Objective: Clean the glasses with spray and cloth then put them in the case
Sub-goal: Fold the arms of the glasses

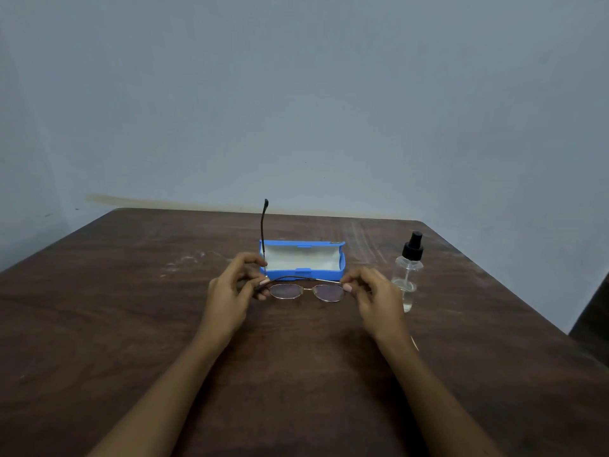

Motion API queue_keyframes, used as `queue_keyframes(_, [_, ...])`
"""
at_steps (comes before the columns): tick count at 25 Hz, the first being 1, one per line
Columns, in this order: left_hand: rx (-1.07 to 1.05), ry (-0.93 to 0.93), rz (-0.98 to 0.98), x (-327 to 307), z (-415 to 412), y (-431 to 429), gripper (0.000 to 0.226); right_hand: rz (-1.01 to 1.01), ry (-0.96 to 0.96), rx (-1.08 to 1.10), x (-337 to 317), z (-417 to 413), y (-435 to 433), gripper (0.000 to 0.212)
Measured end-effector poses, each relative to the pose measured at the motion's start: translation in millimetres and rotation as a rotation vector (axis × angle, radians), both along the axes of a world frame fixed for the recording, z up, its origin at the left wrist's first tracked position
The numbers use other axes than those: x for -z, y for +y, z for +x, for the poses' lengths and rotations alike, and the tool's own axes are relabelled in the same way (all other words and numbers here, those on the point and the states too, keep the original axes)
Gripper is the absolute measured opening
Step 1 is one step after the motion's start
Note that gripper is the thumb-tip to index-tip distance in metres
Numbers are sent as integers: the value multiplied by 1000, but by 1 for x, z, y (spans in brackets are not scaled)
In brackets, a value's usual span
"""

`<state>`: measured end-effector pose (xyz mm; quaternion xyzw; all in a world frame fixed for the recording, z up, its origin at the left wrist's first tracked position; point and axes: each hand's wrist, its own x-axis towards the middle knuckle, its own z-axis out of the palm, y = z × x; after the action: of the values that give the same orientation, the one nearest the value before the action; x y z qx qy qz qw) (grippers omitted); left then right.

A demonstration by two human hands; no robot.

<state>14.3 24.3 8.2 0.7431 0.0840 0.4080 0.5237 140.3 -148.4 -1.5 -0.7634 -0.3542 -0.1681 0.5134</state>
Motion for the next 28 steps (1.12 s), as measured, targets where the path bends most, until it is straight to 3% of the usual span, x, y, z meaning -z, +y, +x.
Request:
queue_keyframes(8, [-82,-50,80,1,1,6,30,18,-45,-64,-1,-2,1,18])
queue_keyframes(15, [-49,-13,130,4,4,8,43,27,-4,-75,0,-1,2,17])
queue_keyframes(20, [-79,35,244,8,7,12,64,37,27,-78,0,0,3,17])
queue_keyframes(25, [-101,45,303,6,7,12,60,64,127,-86,2,1,5,15])
queue_keyframes(28, [-79,43,221,8,8,11,47,121,235,-131,0,-2,4,29])
